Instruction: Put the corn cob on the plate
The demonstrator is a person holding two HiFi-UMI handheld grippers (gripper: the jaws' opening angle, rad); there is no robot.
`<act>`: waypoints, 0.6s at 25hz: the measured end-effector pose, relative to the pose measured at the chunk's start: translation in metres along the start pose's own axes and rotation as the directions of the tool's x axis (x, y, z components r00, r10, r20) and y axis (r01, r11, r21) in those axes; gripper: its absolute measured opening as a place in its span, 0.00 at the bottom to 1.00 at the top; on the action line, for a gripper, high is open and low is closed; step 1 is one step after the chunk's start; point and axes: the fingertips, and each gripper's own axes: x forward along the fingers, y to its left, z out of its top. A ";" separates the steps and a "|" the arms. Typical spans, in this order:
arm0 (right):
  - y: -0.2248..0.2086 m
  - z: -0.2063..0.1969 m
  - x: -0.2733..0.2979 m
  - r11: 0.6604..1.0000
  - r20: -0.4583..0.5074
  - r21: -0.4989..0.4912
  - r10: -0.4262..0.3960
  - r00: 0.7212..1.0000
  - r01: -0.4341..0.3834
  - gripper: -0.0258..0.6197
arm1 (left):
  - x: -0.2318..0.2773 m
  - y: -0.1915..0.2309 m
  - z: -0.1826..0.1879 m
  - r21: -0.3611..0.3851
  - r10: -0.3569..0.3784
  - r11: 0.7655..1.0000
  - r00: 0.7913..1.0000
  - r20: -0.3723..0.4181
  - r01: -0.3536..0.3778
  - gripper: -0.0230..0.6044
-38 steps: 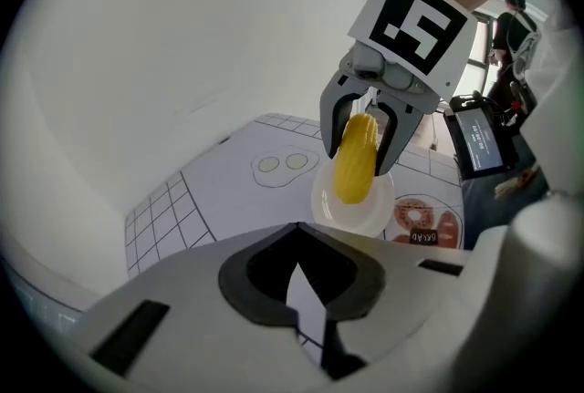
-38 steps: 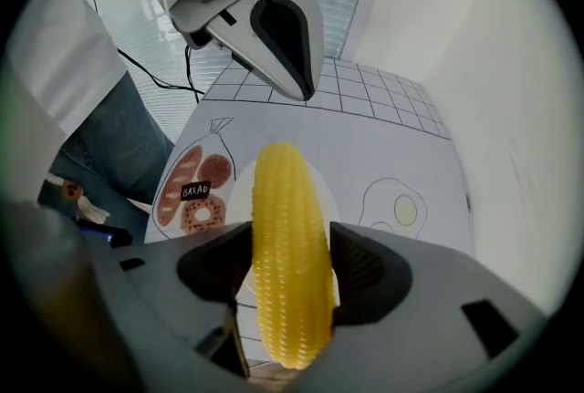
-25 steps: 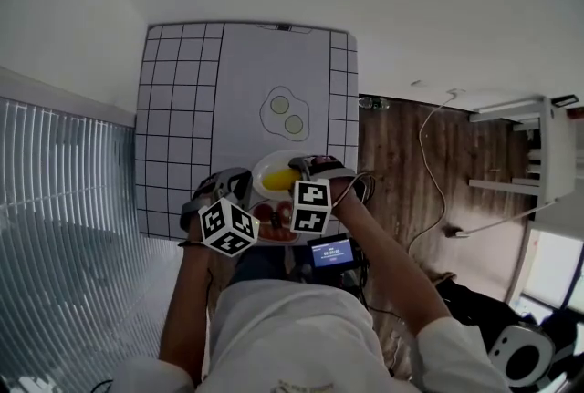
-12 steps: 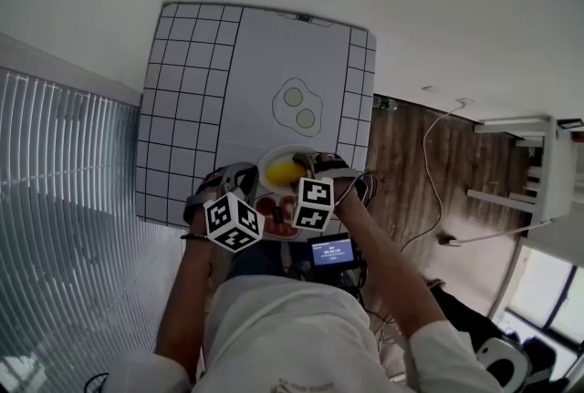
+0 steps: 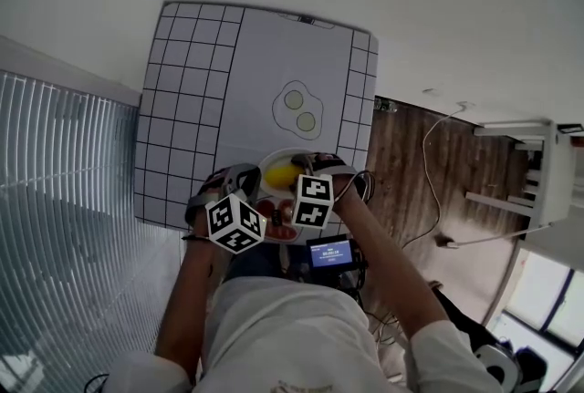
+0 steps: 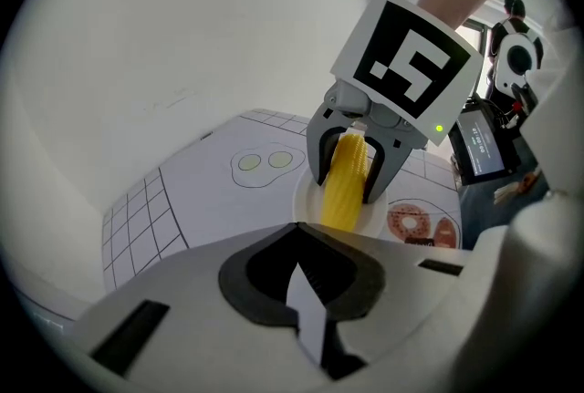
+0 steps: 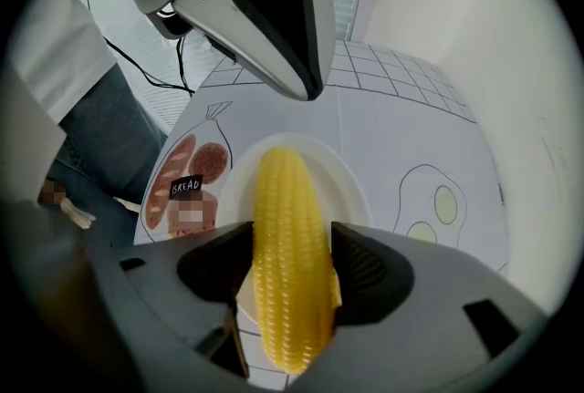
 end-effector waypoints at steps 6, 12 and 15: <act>-0.001 0.001 -0.001 1.000 0.013 0.000 0.022 1.000 -0.022 0.46 | -0.001 0.007 0.004 -0.040 0.008 0.999 1.000 0.022 -0.007 0.05; -0.001 0.006 -0.005 0.999 0.050 0.013 0.036 0.998 -0.037 0.49 | 0.001 0.012 0.004 -0.071 0.007 0.997 1.000 0.029 -0.005 0.05; -0.004 0.006 -0.007 0.999 0.055 0.014 0.037 0.998 -0.037 0.51 | 0.001 0.014 0.006 -0.099 0.004 0.995 0.999 0.041 0.000 0.05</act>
